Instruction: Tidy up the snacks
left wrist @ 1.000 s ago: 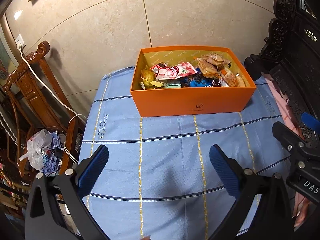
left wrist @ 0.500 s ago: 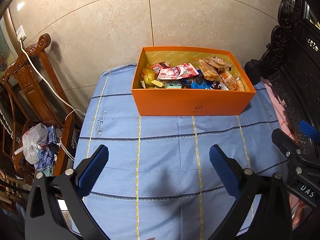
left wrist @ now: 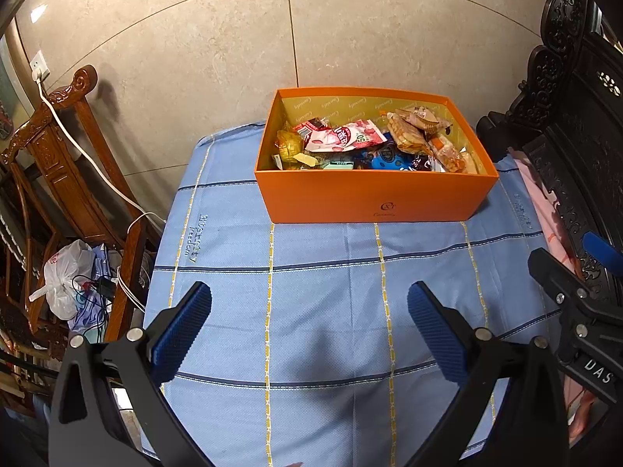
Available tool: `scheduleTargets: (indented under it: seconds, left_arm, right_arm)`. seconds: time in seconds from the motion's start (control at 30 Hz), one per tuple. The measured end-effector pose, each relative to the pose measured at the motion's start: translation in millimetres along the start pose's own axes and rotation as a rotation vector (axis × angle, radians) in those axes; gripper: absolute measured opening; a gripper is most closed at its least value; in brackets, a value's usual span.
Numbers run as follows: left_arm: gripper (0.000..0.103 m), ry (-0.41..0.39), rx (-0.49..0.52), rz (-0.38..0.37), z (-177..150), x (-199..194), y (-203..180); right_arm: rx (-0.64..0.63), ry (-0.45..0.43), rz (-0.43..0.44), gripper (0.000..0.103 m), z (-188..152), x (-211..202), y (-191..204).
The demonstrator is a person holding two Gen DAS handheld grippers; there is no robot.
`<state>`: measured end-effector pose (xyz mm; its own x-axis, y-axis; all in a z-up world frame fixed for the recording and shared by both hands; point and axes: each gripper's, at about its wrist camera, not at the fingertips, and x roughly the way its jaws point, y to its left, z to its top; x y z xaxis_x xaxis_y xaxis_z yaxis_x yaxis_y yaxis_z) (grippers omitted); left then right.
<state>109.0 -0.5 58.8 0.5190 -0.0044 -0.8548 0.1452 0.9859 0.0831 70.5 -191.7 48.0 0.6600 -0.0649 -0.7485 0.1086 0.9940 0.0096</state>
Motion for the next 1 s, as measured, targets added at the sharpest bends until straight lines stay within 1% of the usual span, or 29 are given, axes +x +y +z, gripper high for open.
scheduleTargets:
  seconds: [0.27,0.37,0.4,0.5,0.57,0.67,0.9,1.0]
  left_arm:
    - [0.099,0.005,-0.002,-0.004,-0.2,1.2,1.6]
    - [0.099,0.000,-0.012,-0.024,-0.6,0.8,3.3]
    - [0.099,-0.010,-0.017,-0.024,-0.9,-0.5,3.9]
    - [0.099,-0.079,-0.015,0.003,-3.3,-9.1,4.7]
    - [0.099,-0.111,-0.014,0.000,-3.6,-13.8,4.5]
    - [0.099,-0.126,-0.005,0.002,-1.6,-19.1,3.6]
    - [0.099,-0.119,-0.012,0.014,2.5,-21.2,3.6]
    - [0.099,-0.115,-0.005,-0.010,2.5,-21.8,1.8]
  right_arm:
    - [0.000,0.003,-0.001,0.095,-0.5,1.0,2.3]
    - [-0.001,0.002,0.000,0.095,-1.0,1.8,2.8]
    - [-0.001,0.002,-0.001,0.095,-0.9,1.2,2.4]
    - [0.001,0.005,-0.001,0.095,-0.9,1.9,2.2]
    - [0.001,0.007,-0.003,0.095,-1.8,2.2,1.5]
    - [0.005,0.009,-0.004,0.095,-2.6,2.4,0.2]
    - [0.001,0.005,-0.001,0.095,-2.0,1.6,-0.1]
    - [0.001,0.006,-0.001,0.095,-2.0,1.7,-0.3]
